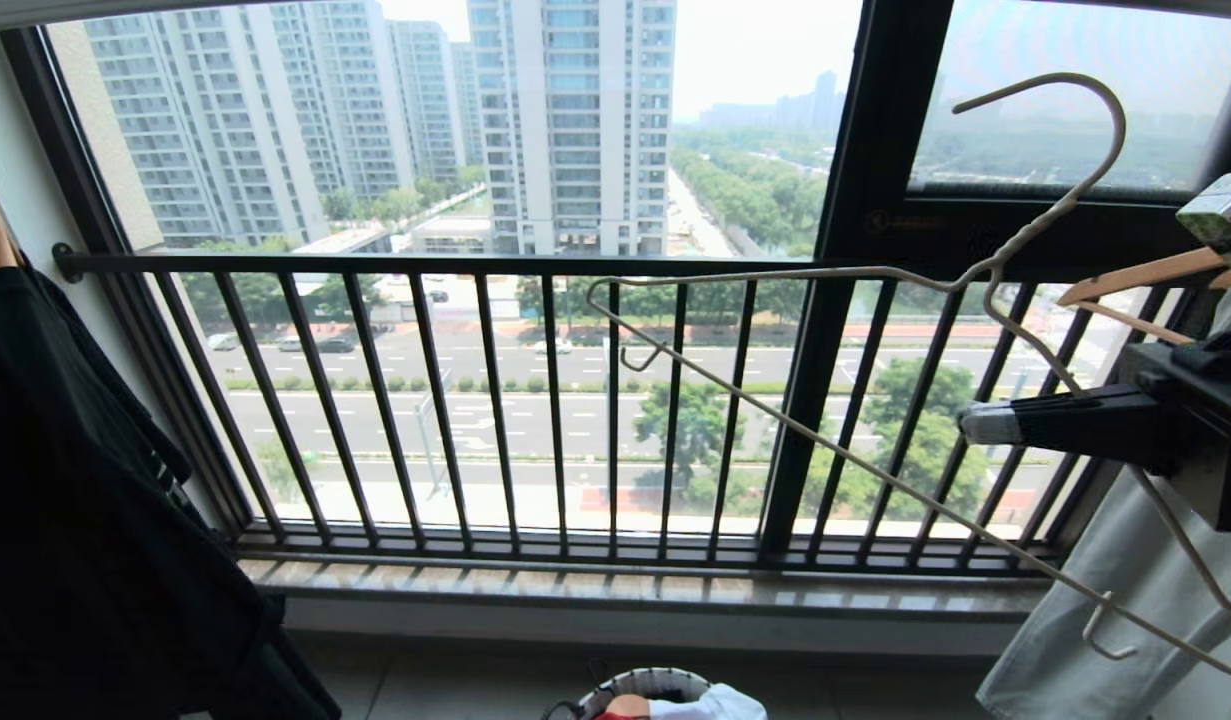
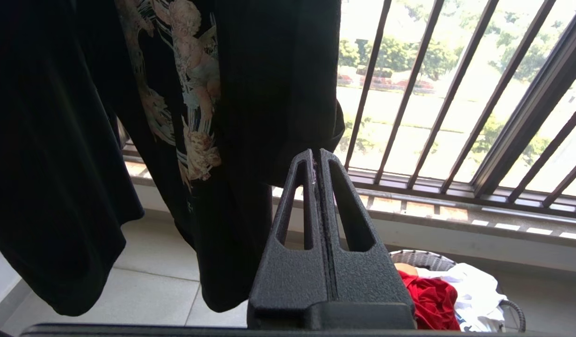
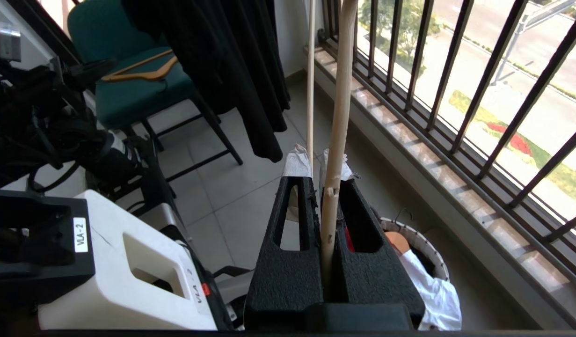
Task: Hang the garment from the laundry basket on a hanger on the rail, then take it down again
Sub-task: Pick up the clothes rack on the clothesline
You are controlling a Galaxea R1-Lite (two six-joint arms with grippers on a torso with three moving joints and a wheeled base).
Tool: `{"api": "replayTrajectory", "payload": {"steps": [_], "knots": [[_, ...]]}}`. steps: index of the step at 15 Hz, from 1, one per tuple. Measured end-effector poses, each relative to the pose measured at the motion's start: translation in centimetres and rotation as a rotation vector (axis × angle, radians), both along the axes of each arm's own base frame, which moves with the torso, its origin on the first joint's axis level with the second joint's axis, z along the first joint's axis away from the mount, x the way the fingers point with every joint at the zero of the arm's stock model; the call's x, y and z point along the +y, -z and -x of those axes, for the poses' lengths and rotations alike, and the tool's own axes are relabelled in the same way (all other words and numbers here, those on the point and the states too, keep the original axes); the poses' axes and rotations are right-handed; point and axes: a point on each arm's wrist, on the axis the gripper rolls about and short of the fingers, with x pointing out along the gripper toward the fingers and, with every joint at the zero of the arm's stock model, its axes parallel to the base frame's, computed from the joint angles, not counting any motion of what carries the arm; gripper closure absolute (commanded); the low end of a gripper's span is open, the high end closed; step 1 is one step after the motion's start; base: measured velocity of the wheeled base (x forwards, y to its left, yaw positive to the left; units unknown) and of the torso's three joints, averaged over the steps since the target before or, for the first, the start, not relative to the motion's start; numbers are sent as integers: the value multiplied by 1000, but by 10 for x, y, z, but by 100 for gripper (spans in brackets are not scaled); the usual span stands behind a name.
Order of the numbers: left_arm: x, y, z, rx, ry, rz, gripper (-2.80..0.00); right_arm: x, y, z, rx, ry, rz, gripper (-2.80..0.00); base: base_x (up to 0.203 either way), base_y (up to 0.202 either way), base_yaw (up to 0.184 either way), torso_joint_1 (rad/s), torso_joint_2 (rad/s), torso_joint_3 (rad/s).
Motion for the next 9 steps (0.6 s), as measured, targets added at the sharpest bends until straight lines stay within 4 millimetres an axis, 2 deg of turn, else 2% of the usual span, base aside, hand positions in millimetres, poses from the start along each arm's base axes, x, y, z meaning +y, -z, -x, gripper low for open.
{"api": "replayTrajectory", "payload": {"steps": [4, 9], "knots": [[0, 0, 0, 0, 0, 0, 0, 2, 5, -16, -22, -33, -16, 0, 0, 0, 0, 0, 0, 0], [0, 0, 0, 0, 0, 0, 0, 5, 12, -15, 5, -81, -28, 0, 0, 0, 0, 0, 0, 0]]}}
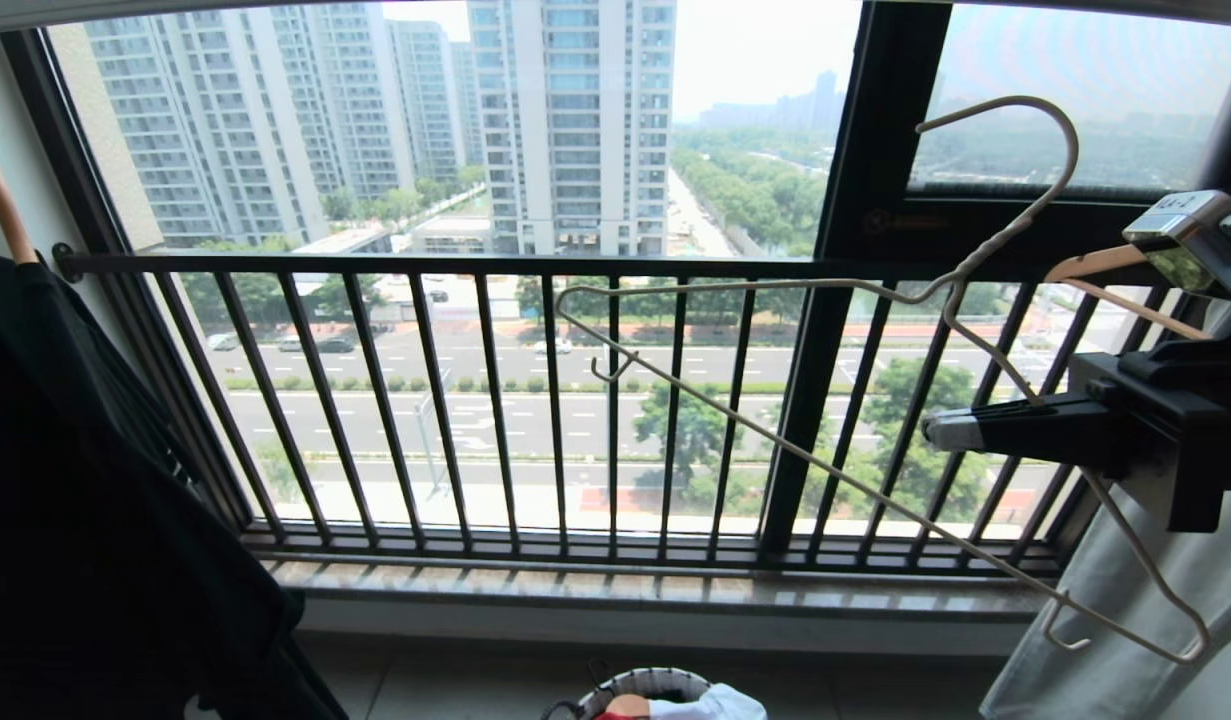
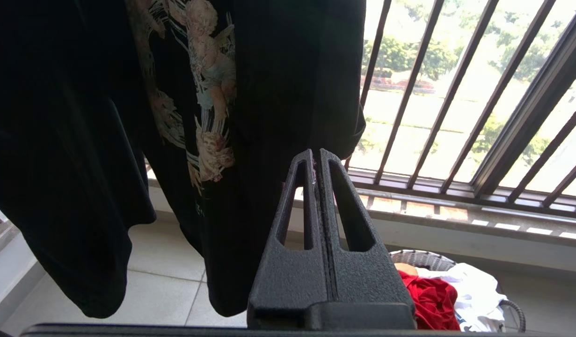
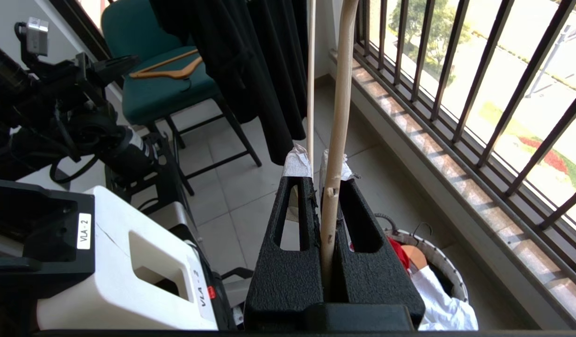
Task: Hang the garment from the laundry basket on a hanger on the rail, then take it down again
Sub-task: Pick up the clothes rack on the clothesline
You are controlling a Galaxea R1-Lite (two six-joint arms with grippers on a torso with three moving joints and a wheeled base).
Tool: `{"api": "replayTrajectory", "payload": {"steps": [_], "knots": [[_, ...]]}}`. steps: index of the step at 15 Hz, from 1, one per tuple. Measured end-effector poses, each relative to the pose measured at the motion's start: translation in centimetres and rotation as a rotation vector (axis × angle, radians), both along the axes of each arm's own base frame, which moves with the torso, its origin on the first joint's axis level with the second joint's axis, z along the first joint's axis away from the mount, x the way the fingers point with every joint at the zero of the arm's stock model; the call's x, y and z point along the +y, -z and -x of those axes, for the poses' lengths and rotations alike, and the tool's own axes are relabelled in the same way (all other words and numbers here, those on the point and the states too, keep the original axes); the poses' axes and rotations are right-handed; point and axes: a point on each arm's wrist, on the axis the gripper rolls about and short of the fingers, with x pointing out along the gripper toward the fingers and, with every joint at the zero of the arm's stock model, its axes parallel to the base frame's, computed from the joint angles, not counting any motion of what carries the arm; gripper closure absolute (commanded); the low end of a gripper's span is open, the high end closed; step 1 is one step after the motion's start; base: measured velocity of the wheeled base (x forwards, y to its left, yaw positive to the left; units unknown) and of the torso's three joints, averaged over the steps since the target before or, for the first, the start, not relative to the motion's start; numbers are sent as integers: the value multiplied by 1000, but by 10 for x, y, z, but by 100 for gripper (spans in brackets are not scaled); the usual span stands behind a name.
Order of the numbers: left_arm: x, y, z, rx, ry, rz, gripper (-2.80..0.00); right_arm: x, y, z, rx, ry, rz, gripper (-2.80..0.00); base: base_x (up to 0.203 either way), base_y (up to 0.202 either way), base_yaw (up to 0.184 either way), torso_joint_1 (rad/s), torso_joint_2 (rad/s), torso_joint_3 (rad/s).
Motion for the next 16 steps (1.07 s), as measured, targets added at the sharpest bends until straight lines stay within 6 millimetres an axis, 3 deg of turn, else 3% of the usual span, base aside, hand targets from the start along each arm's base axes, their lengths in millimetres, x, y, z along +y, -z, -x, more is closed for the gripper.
{"api": "replayTrajectory", "payload": {"steps": [7, 16], "knots": [[0, 0, 0, 0, 0, 0, 0, 0, 0, 2, -4, -4, -1, 0, 0, 0, 0, 0, 0, 0], [0, 0, 0, 0, 0, 0, 0, 0, 1, 2, -44, -4, -5, 0, 0, 0, 0, -143, 315, 171]]}}
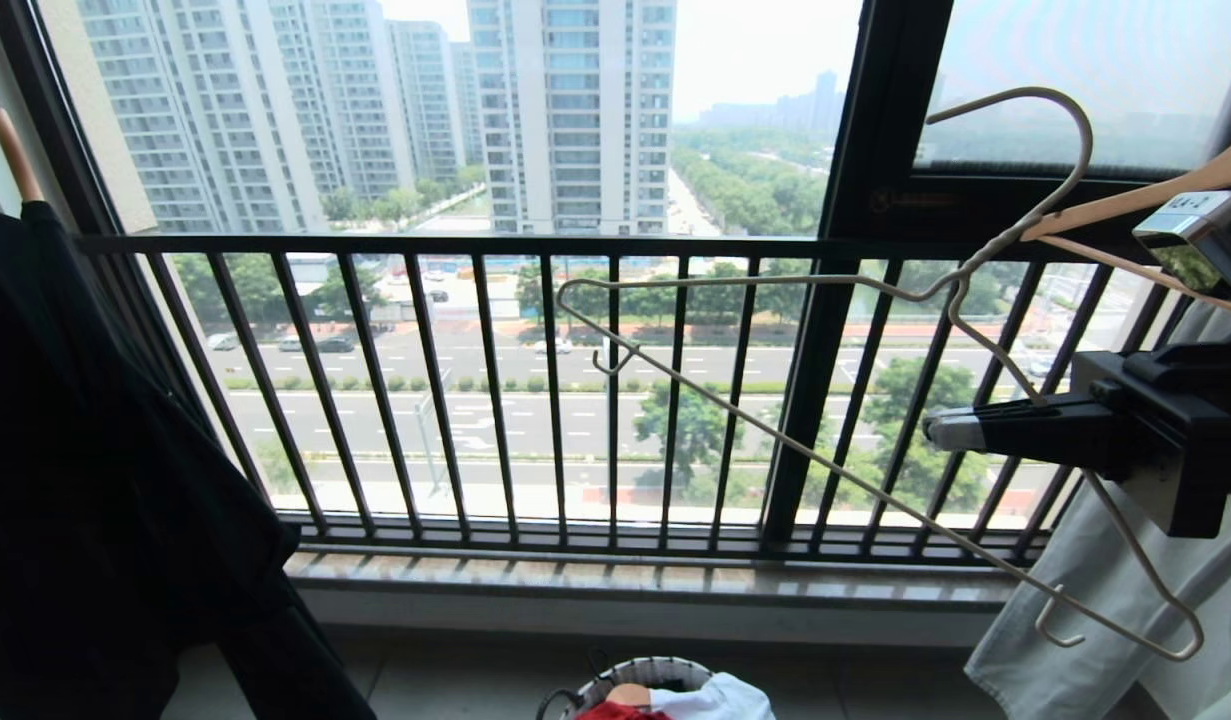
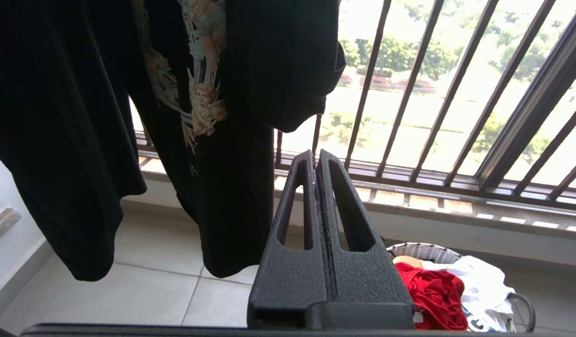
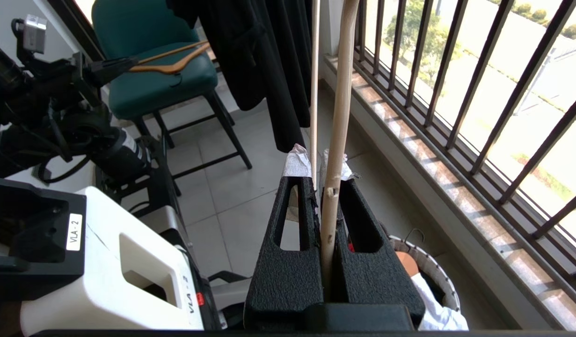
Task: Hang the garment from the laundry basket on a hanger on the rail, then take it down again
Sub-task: Pick up the clothes rack on the clothesline
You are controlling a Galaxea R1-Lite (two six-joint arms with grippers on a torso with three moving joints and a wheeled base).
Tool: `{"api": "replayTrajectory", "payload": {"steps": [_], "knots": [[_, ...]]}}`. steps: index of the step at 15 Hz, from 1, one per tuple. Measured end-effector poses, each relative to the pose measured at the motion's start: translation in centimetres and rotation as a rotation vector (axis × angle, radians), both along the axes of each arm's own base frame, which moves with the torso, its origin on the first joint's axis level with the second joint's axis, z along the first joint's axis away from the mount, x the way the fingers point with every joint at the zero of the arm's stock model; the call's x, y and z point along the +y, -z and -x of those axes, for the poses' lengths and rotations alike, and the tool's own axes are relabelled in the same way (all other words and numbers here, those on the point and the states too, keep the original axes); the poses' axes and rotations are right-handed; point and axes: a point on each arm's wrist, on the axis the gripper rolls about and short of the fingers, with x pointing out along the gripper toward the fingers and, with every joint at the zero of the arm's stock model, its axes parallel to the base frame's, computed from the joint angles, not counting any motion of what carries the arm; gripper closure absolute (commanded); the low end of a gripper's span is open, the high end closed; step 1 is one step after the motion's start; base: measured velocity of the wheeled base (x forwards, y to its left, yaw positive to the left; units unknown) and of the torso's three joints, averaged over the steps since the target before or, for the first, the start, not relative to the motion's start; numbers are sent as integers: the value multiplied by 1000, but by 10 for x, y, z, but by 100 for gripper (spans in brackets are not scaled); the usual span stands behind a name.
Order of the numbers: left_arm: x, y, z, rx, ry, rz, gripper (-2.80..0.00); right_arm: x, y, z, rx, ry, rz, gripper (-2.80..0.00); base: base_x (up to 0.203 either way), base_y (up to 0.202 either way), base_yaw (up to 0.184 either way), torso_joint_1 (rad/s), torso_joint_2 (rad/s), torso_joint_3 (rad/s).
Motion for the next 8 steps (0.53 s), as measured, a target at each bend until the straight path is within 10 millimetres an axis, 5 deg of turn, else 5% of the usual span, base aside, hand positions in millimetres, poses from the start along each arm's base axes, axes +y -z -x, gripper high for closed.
{"api": "replayTrajectory", "payload": {"steps": [8], "knots": [[0, 0, 0, 0, 0, 0, 0, 0, 1, 2, -22, 4, -3, 0, 0, 0, 0, -204, 467, 263]]}}
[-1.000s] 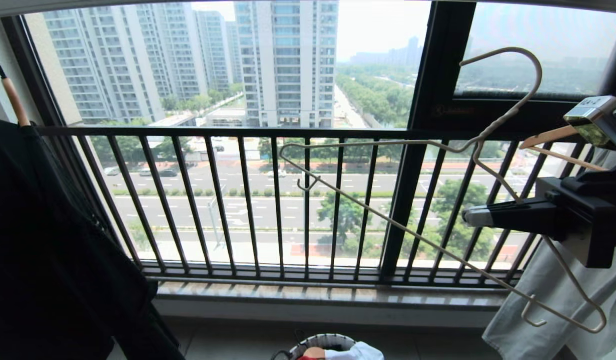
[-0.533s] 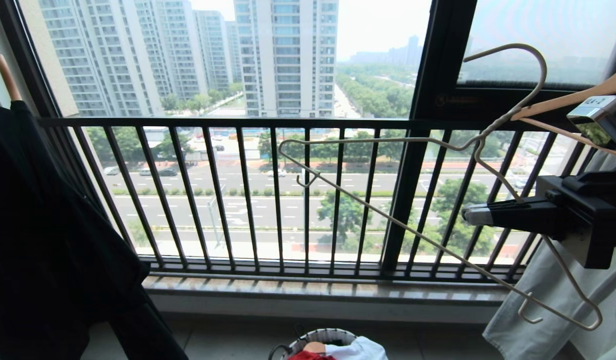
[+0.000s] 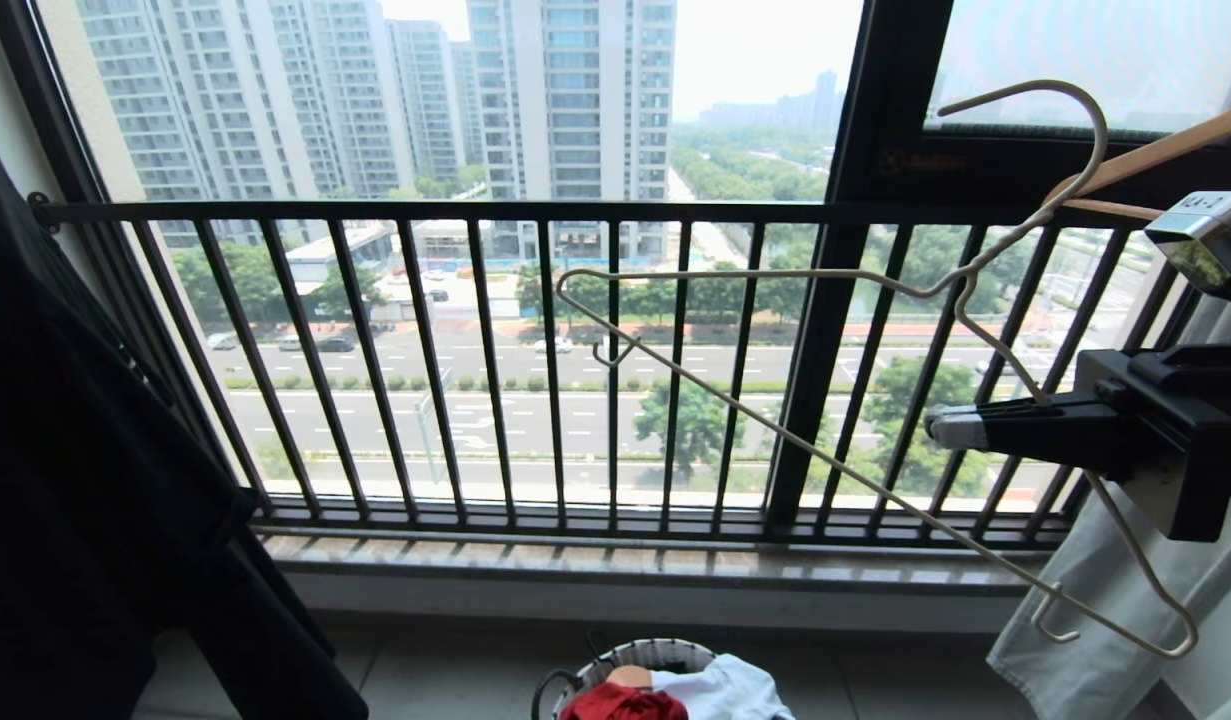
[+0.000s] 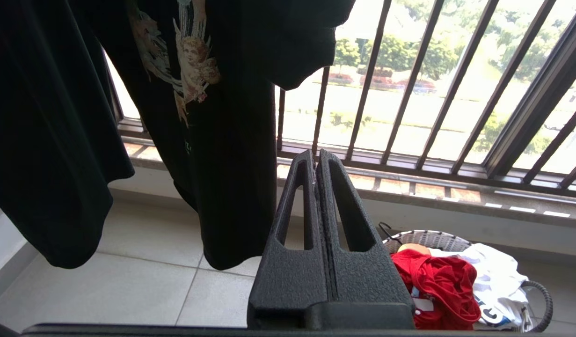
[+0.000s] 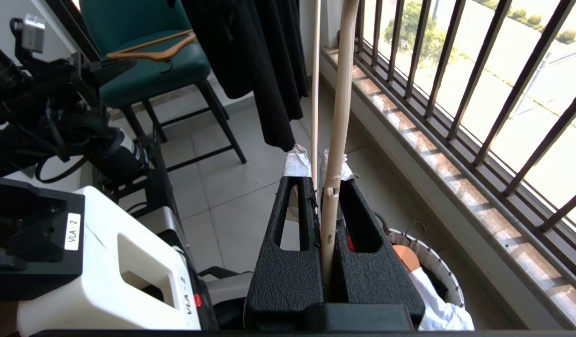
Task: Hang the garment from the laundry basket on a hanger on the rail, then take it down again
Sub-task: Pick up the clothes rack on the clothesline
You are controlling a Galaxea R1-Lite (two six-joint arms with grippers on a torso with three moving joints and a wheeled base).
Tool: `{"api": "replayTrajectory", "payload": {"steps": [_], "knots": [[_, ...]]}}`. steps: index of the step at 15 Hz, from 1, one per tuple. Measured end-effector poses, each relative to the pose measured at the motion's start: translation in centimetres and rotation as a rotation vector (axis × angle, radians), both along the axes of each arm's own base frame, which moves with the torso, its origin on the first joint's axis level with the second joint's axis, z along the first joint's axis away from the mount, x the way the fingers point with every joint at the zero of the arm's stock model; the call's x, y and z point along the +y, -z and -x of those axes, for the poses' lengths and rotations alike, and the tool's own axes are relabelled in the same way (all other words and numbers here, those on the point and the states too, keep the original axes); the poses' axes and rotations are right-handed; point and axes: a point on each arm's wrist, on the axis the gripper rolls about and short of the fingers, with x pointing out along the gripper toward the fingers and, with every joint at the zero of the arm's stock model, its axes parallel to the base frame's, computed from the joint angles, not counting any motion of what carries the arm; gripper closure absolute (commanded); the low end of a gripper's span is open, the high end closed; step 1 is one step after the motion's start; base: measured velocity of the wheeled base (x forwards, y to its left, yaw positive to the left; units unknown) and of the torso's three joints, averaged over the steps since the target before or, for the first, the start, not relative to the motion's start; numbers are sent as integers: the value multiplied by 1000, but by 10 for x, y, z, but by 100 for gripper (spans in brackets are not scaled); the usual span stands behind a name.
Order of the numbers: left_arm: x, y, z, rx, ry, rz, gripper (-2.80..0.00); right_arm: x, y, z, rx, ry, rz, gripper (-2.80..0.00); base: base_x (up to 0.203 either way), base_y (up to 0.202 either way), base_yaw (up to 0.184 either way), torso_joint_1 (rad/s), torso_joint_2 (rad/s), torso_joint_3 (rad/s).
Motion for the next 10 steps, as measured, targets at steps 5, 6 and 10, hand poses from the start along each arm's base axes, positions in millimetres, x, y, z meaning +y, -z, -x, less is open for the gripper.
{"api": "replayTrajectory", "payload": {"steps": [5, 6, 10], "knots": [[0, 0, 0, 0, 0, 0, 0, 0, 0, 0, 0, 1, 0, 0, 0, 0, 0, -223, 535, 313], [0, 0, 0, 0, 0, 0, 0, 0, 0, 0, 1, 1, 0, 0, 0, 0, 0, -213, 514, 315], [0, 0, 0, 0, 0, 0, 0, 0, 1, 0, 7, 1, 0, 0, 0, 0, 0, -190, 504, 310]]}}
